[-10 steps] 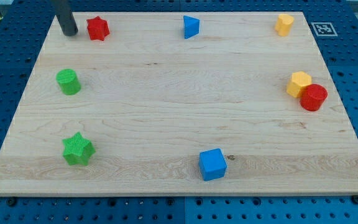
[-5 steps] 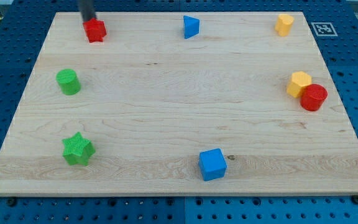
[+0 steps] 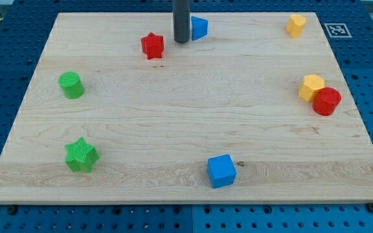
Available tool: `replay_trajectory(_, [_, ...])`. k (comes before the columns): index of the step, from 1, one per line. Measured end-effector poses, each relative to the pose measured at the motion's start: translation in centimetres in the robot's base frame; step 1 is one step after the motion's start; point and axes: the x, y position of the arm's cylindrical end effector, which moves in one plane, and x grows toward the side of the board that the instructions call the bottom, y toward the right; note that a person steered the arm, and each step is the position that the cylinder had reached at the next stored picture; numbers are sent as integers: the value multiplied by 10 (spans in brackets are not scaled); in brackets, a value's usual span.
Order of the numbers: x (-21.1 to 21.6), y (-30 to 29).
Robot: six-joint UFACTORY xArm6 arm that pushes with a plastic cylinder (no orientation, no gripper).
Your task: Move red star on top of yellow hexagon
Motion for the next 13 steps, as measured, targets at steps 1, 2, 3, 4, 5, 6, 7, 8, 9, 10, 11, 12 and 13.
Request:
replay_trajectory(1, [-6,-51])
replay_trajectory(2, [-1,-99])
replay_trajectory(3, [31,-83])
replay_trajectory(4, [42,12])
replay_trajectory(5, [42,118])
replay_trajectory(6, [43,142])
replay_trajectory(7, [43,87])
replay_trajectory(8, [50,46])
replay_trajectory(9, [73,74])
replay_trajectory(10, [76,149])
replay_trajectory(11, [76,212])
replay_trajectory(12, [76,205])
replay_trajectory(13, [78,185])
